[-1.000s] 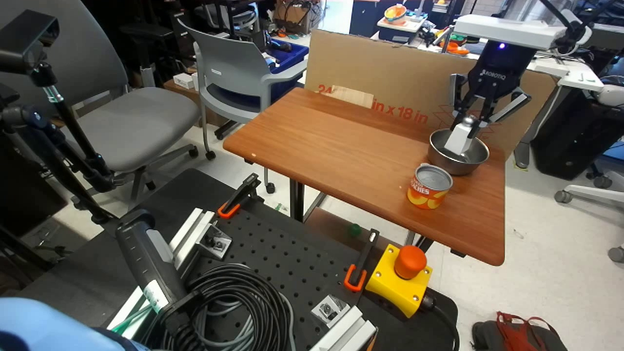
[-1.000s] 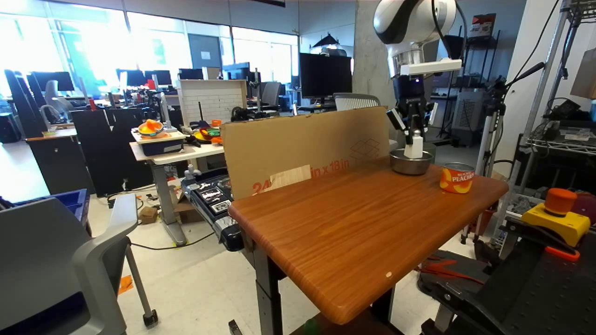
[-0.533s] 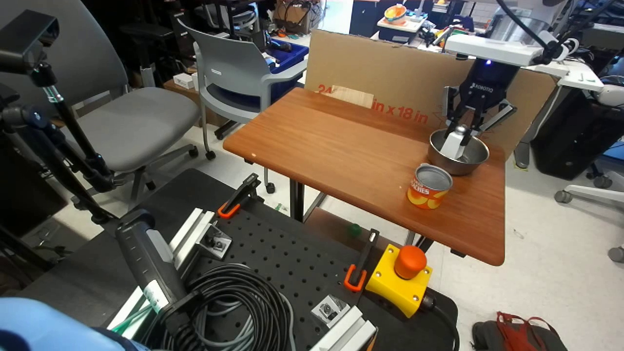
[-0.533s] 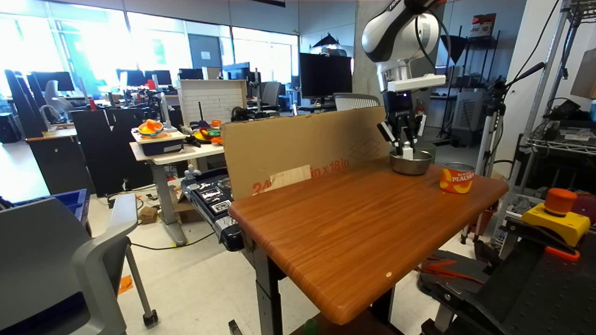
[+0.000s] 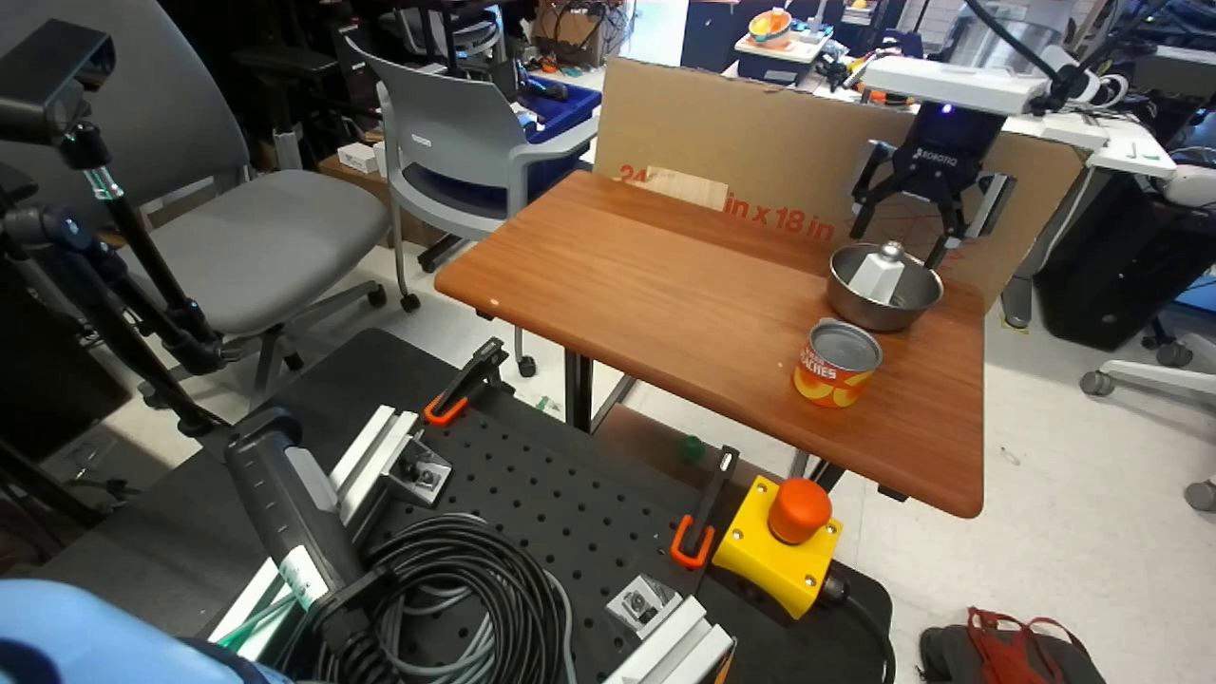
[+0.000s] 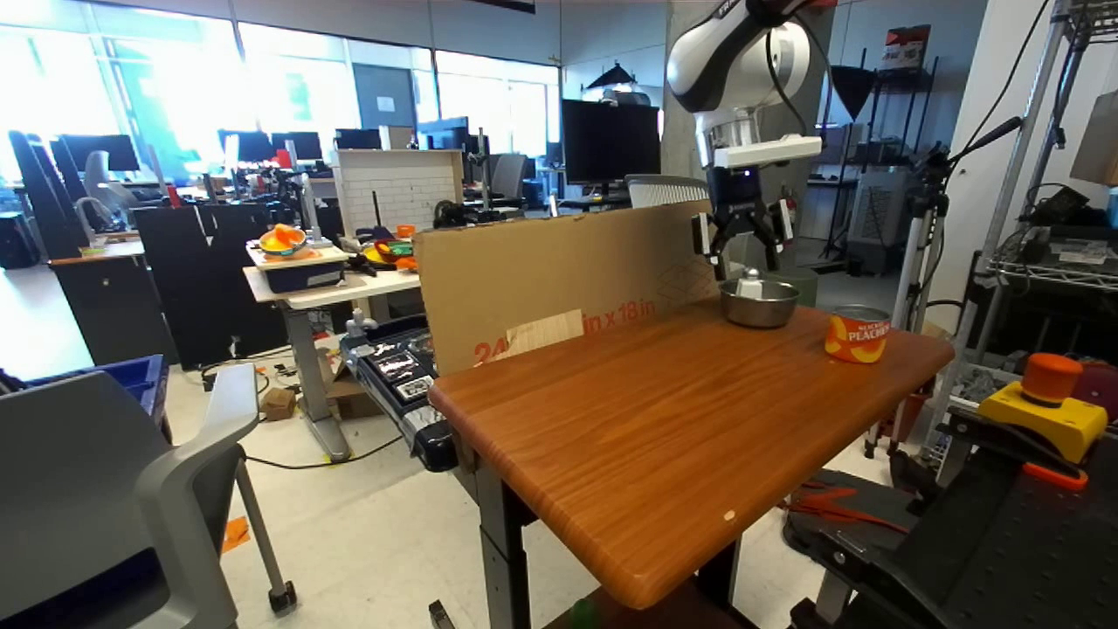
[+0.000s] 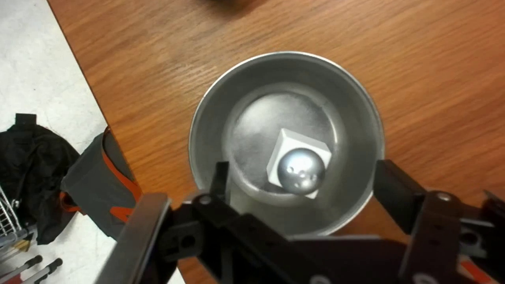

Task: Put the white bottle in the silver bowl

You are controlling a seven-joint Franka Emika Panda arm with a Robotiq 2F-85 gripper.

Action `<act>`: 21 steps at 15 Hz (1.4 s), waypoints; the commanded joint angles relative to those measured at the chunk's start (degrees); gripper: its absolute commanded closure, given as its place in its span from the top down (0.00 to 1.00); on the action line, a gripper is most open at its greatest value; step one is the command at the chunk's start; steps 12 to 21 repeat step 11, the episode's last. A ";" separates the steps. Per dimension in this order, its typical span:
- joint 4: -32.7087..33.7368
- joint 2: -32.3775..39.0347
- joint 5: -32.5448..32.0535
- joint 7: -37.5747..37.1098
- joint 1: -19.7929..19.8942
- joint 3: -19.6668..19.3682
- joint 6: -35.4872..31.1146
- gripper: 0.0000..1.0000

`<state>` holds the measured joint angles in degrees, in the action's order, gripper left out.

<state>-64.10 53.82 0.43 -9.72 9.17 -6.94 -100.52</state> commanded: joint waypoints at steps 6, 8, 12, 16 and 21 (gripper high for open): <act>-12.85 -16.39 2.56 -0.97 -1.86 1.56 -2.83 1.00; -7.88 -12.93 1.09 -0.22 -2.07 0.96 -0.99 1.00; -10.49 -15.15 1.36 -0.27 -2.13 1.15 -1.17 1.00; -10.49 -15.15 1.36 -0.27 -2.13 1.15 -1.17 1.00; -10.49 -15.15 1.36 -0.27 -2.13 1.15 -1.17 1.00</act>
